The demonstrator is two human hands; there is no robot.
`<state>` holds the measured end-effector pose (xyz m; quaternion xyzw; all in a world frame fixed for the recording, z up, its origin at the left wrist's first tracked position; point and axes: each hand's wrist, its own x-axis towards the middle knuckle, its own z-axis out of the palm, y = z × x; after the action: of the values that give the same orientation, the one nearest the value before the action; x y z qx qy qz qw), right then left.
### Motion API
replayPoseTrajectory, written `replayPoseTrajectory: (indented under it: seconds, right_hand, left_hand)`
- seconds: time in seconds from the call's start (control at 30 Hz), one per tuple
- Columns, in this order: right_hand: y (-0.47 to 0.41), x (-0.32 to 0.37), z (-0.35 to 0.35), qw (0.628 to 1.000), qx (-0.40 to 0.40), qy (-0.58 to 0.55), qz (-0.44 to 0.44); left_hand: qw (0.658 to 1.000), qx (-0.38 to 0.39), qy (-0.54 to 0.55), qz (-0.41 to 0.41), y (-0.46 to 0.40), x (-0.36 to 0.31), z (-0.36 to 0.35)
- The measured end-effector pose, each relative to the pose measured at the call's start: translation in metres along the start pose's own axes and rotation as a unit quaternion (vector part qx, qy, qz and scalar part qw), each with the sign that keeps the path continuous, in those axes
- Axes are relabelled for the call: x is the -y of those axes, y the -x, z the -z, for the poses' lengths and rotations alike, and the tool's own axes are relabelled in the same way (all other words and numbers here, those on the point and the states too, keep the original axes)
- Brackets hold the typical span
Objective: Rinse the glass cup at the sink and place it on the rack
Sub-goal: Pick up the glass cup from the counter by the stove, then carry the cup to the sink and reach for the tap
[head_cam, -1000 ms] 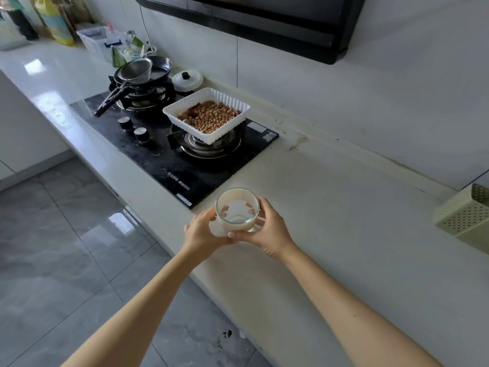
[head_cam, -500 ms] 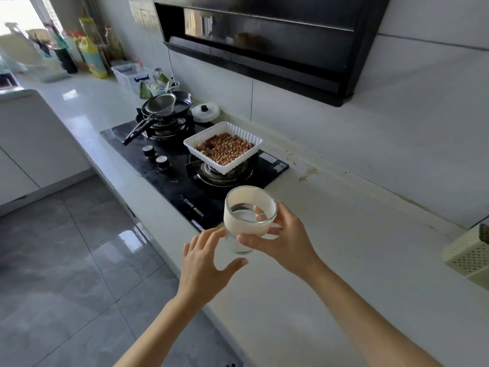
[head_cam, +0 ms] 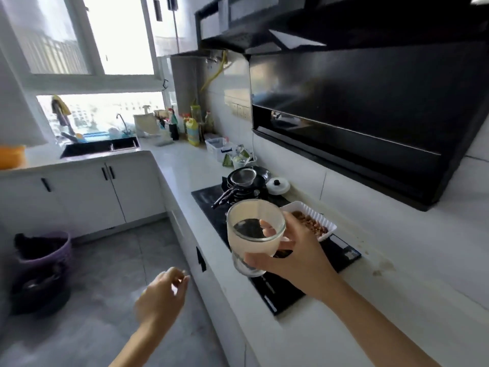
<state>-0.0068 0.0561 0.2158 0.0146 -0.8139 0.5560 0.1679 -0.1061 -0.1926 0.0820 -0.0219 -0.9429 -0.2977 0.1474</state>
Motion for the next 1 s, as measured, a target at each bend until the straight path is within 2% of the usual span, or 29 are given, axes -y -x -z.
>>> replayPoseTrajectory:
  seconds: [0.17, 0.27, 0.6, 0.8, 1.0]
  right_hand:
    - [-0.07, 0.033, -0.078, 0.997, 0.068, -0.012, 0.04]
    - [-0.115, 0.052, -0.137, 0.992, 0.102, -0.006, 0.068]
    - [-0.254, 0.086, -0.301, 0.981, 0.147, -0.027, 0.125]
    - [-0.329, 0.08, -0.357, 0.974, 0.181, -0.027, 0.13]
    - [-0.417, 0.063, -0.395, 0.972, 0.183, -0.017, 0.148]
  left_hand:
    - [0.98, -0.146, -0.068, -0.115, -0.082, 0.038, 0.068]
    - [0.968, -0.199, -0.087, -0.129, -0.141, 0.064, 0.104]
    - [0.963, -0.209, -0.121, -0.119, -0.308, 0.159, 0.17]
    - [0.962, -0.216, -0.123, -0.112, -0.39, 0.192, 0.175]
    - [0.964, -0.23, -0.1, -0.089, -0.484, 0.207, 0.168]
